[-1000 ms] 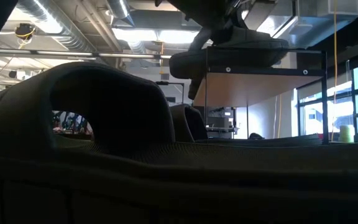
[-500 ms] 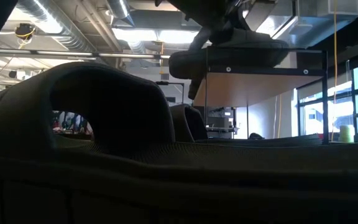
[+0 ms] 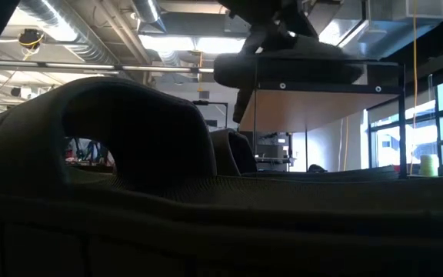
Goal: Pick and place slides into the shelf
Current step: Put the black slide on the shelf
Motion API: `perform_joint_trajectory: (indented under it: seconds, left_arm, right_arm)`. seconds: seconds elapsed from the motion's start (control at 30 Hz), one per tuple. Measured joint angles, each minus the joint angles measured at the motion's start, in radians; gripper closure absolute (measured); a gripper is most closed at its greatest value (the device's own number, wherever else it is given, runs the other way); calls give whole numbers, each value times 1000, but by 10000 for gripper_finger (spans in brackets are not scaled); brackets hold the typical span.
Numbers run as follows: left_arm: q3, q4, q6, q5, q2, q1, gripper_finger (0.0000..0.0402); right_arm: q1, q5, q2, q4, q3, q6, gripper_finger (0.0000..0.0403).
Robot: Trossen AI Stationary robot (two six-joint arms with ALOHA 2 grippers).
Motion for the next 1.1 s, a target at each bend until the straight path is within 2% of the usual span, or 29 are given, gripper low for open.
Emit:
perform_joint_trajectory:
  seconds: [0.3, 0.63, 0.77, 0.93, 1.1]
  left_arm:
    - [0, -9, -33, -13, -34, -22, 224]
    - [0, -9, -72, -119, -32, -15, 224]
    - [0, -7, -87, -121, -31, -16, 224]
    - [0, -10, -182, -118, -31, -18, 224]
    - [0, -14, -184, -129, -30, -18, 224]
  right_arm:
    - [0, -2, -1, -3, 0, -4, 236]
    - [0, -8, -1, -8, 0, -7, 236]
    - [0, -8, -1, -8, 0, -7, 236]
    - [0, -8, -1, -8, 0, -6, 236]
    - [0, -8, -1, -8, 0, 0, 236]
